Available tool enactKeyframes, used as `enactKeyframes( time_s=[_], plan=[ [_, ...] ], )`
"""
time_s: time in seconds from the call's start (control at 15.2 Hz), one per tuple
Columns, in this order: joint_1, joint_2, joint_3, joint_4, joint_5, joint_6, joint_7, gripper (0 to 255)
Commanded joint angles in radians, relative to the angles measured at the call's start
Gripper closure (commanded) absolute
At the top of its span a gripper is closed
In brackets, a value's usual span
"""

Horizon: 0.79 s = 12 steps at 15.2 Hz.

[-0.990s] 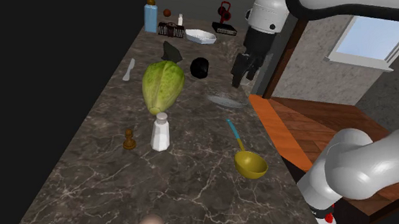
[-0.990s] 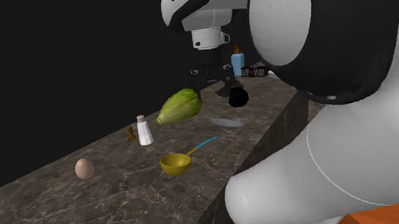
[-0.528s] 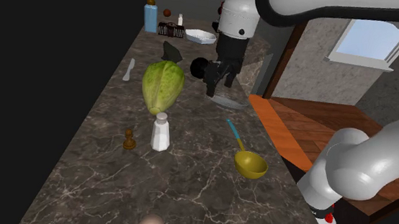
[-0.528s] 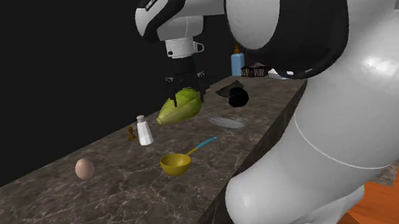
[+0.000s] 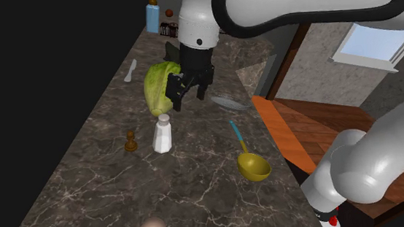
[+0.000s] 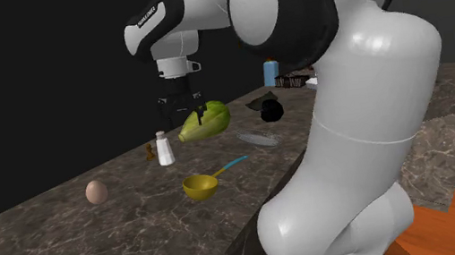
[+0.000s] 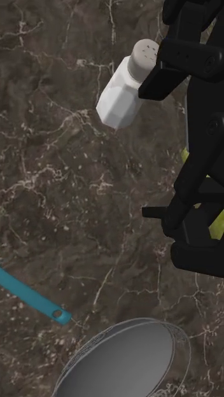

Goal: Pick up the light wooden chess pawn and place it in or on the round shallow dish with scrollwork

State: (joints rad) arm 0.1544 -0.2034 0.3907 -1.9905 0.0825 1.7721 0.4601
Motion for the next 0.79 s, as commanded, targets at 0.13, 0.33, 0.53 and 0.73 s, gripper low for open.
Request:
enactKeyframes(
  time_s=[0.13,0.33,0.53,0.73],
  plan=[
    [0.025,0.142,0.057,0.123,-0.040,0.000,0.094,0],
    [0.054,0.259,0.093,0.230,-0.085,-0.008,0.167,0],
    [0.097,0.385,0.117,0.353,-0.139,-0.028,0.237,0],
    [0.131,0.463,0.123,0.423,-0.172,-0.034,0.276,0]
  ],
)
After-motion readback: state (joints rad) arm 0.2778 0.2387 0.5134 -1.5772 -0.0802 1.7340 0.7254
